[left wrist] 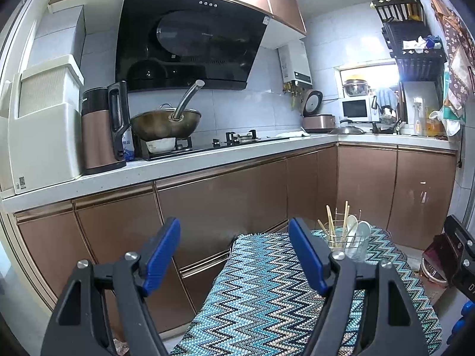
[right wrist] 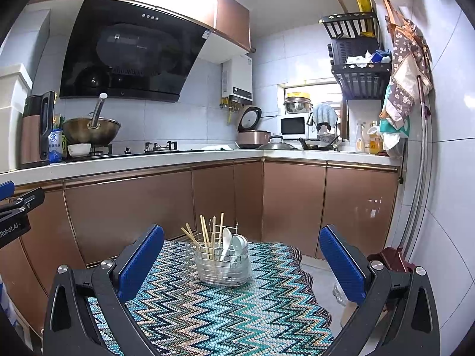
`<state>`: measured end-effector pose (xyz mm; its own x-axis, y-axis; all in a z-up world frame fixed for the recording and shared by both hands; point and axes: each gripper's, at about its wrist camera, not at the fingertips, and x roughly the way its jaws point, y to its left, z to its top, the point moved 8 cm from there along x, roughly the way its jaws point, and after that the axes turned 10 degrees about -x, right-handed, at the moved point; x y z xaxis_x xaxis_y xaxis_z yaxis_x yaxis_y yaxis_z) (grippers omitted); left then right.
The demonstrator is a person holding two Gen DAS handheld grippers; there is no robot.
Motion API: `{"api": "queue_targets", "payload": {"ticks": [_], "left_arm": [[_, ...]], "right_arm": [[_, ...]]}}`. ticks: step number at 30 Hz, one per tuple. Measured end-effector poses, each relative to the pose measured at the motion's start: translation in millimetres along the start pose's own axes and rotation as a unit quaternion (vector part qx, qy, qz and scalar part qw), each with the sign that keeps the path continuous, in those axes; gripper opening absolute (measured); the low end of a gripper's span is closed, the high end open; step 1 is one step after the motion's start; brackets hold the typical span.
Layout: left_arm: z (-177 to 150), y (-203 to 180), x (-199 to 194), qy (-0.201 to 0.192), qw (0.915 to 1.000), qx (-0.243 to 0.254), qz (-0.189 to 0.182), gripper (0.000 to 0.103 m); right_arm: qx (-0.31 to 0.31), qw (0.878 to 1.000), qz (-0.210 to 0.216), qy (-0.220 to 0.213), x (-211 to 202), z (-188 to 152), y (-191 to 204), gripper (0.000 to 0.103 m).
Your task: Organize utensils
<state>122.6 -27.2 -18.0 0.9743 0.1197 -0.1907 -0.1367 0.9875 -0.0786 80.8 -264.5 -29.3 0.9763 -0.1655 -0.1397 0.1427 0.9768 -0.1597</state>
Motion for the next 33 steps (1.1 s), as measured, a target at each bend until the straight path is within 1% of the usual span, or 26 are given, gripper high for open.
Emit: {"api": "queue_targets", "payload": {"ticks": [33], "left_arm": [[-4.6, 4.1, 2.4, 0.003, 0.9999, 0.009, -0.001, 0.074]], "right_arm": [[-0.007, 1.0, 0.008, 0.008, 2.3, -3.1, 8.2, 0.103]]}}
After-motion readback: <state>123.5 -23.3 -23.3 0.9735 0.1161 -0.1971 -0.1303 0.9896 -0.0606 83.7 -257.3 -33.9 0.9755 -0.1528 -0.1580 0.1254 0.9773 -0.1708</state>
